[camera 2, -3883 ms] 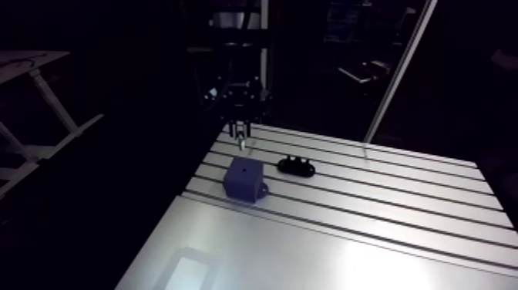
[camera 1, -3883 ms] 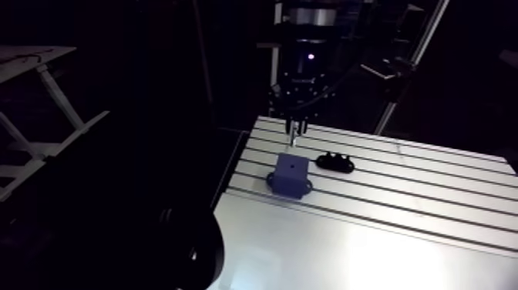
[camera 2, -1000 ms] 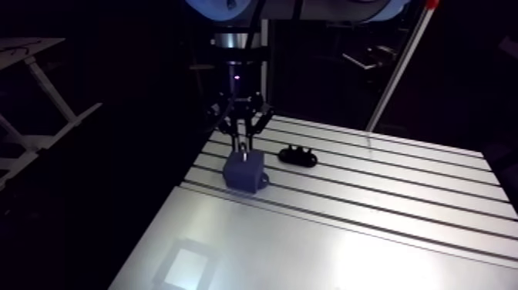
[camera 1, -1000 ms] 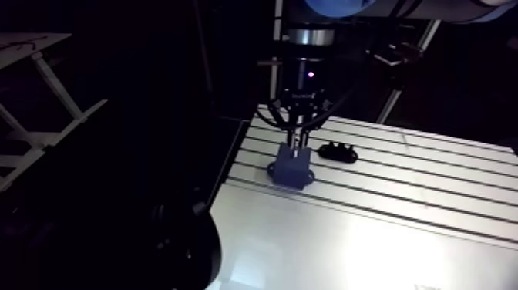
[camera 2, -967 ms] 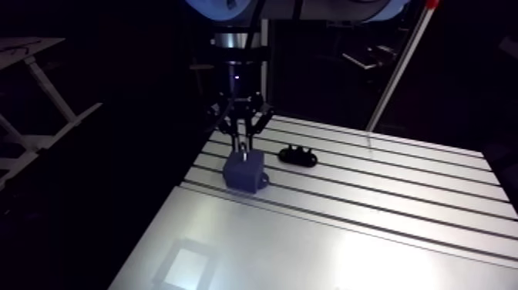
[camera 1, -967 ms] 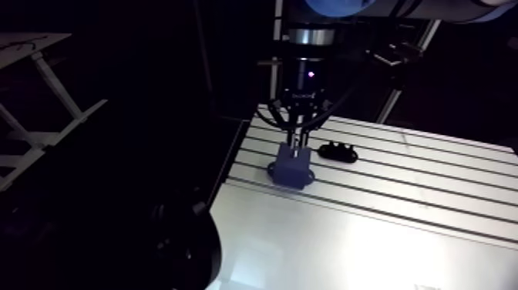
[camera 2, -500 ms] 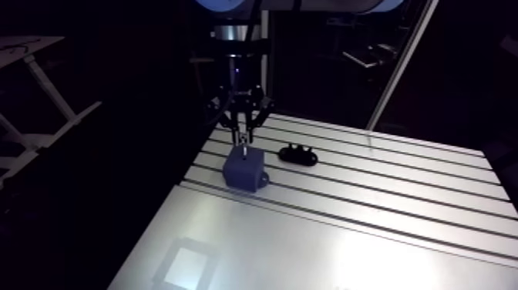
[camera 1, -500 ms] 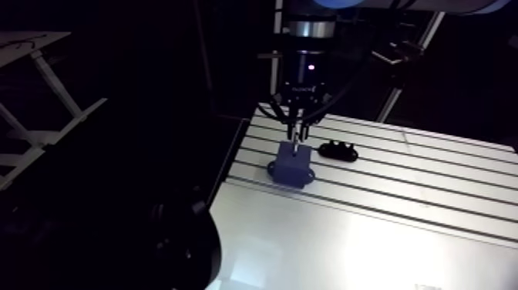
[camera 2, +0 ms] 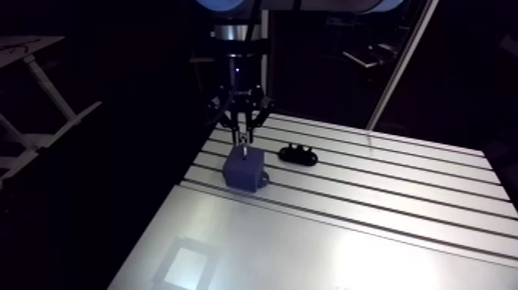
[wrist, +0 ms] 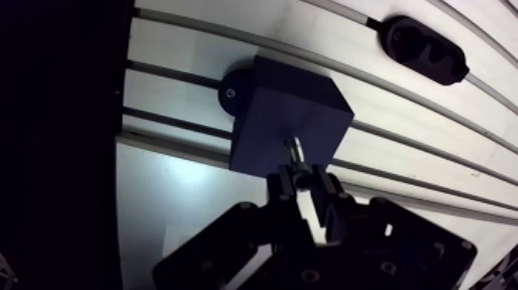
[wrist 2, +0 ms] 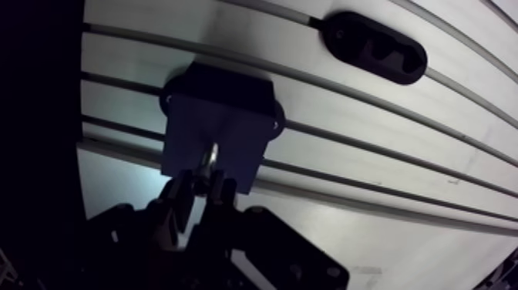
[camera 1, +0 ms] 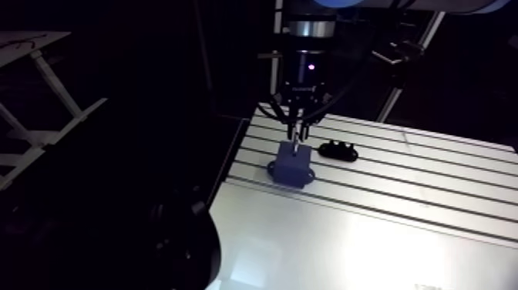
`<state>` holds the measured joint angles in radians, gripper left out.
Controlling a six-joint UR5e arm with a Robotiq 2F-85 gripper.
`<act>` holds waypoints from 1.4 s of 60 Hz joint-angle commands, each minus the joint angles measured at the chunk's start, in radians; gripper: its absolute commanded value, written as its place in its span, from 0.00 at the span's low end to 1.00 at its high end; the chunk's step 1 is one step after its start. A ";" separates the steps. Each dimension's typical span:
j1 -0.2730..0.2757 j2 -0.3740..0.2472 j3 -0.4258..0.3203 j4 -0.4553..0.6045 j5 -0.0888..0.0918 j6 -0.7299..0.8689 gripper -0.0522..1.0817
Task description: Pick up the M10 bolt and insert it into the hole until fully seated.
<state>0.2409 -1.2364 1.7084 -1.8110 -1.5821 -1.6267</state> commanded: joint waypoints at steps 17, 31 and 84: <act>0.000 -0.001 0.010 0.000 0.000 0.001 1.00; 0.000 0.002 0.012 -0.001 0.001 0.005 1.00; -0.001 0.010 0.028 -0.044 0.001 0.000 0.05</act>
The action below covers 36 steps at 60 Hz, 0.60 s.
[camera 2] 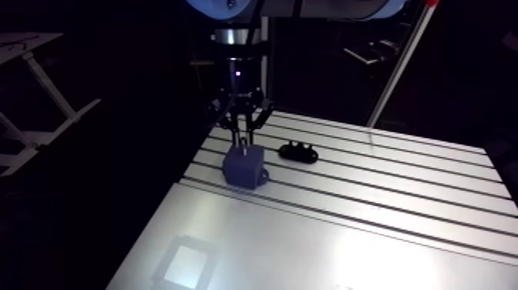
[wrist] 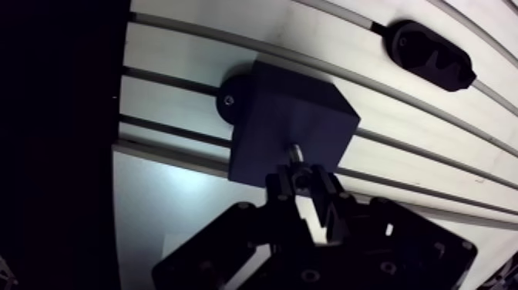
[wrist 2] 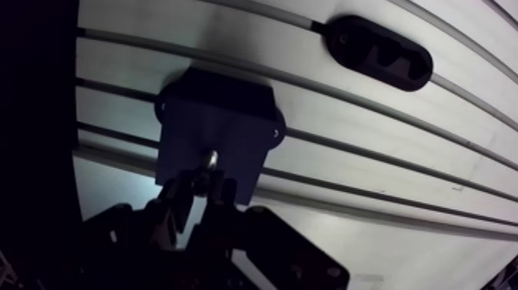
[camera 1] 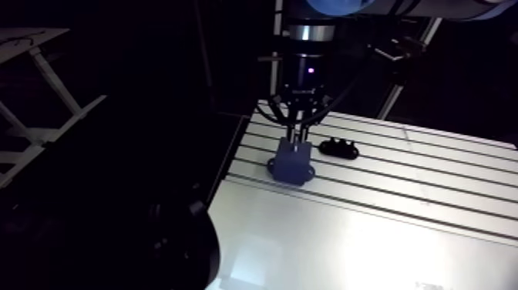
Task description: Pick up the M10 bolt and insert it into the hole until fully seated.
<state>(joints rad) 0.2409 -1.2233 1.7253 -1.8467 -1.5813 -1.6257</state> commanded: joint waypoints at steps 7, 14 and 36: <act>-0.002 -0.005 0.012 -0.009 0.001 -0.004 0.05; -0.002 -0.006 0.012 -0.009 0.001 -0.004 0.05; -0.003 -0.008 0.008 -0.007 -0.001 -0.004 0.05</act>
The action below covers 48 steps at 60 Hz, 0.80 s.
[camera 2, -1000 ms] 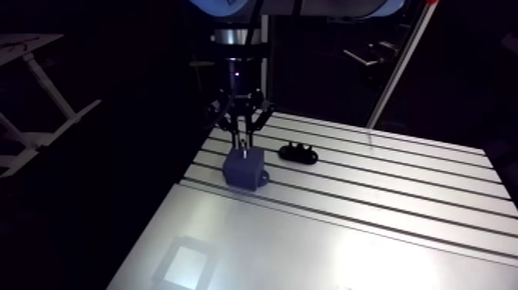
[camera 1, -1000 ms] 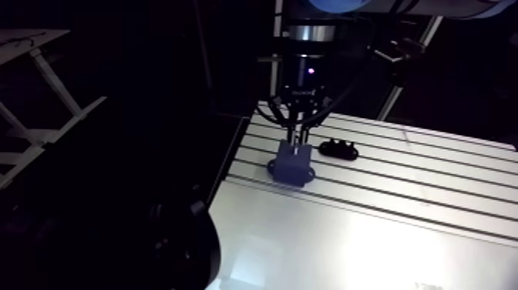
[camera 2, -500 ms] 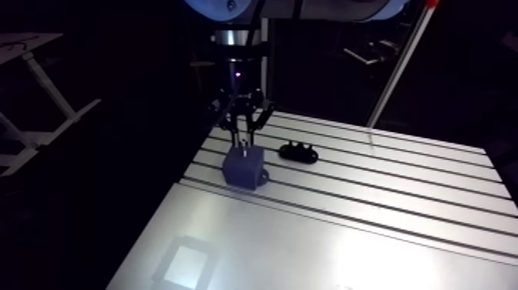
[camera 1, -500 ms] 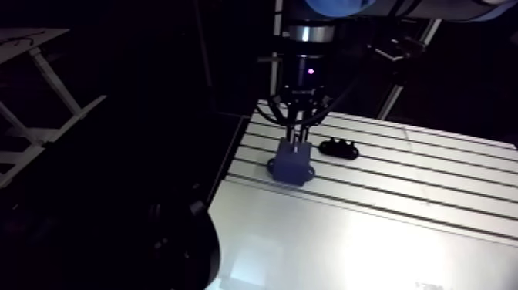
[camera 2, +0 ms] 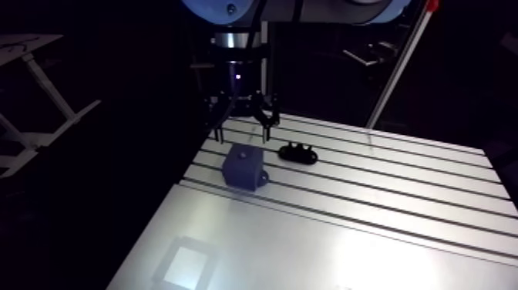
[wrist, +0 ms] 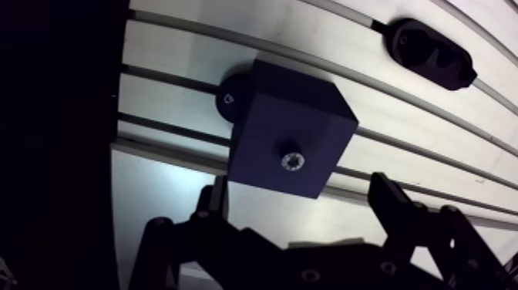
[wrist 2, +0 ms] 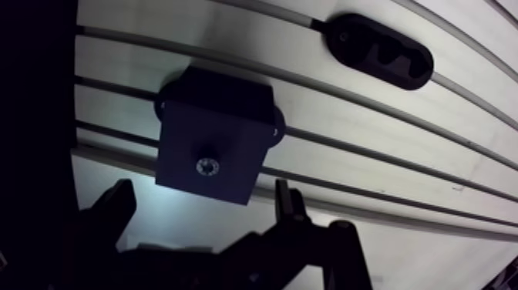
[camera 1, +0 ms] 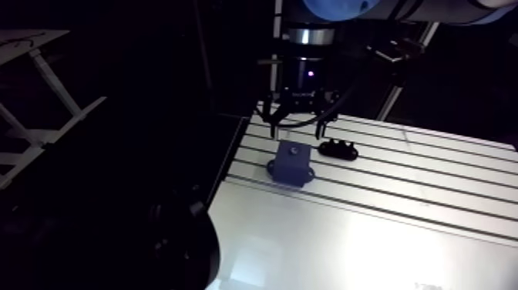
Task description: Pick up the M10 bolt and insert it into the hole until fully seated.
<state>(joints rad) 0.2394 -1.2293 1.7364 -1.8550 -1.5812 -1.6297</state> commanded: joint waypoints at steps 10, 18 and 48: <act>0.000 -0.012 -0.010 0.008 -0.001 0.000 0.05; -0.002 -0.048 -0.040 0.044 0.005 -0.002 0.05; -0.093 -0.125 -0.250 0.310 -0.009 -0.002 0.05</act>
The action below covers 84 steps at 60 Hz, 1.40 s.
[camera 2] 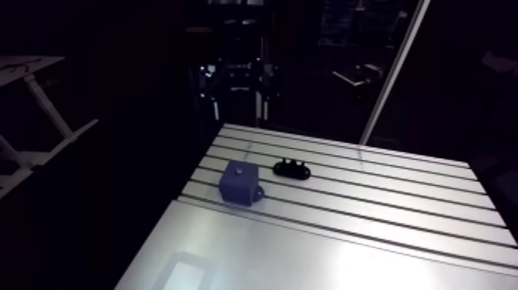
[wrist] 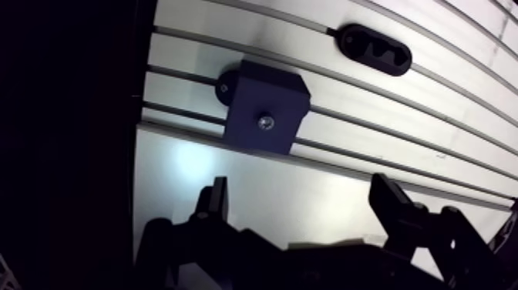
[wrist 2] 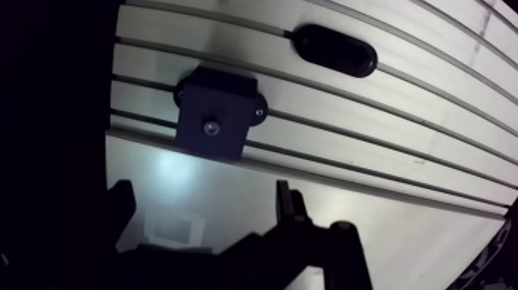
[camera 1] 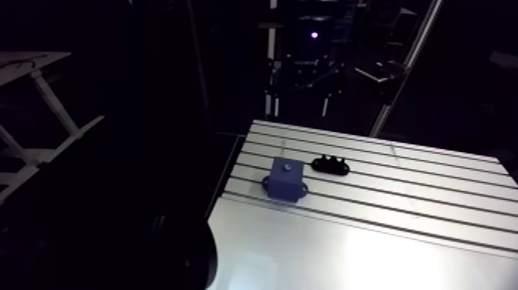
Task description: Pick up the M10 bolt and insert it into the hole until fully seated.
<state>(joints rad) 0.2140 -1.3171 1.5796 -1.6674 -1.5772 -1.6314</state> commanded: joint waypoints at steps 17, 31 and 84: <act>-0.159 -0.088 -0.131 0.169 -0.040 0.001 0.05; -0.223 -0.096 -0.157 0.201 -0.042 0.000 0.05; -0.246 -0.129 -0.168 0.188 -0.037 0.002 0.05</act>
<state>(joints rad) -0.0351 -1.4431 1.4129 -1.4741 -1.6160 -1.6304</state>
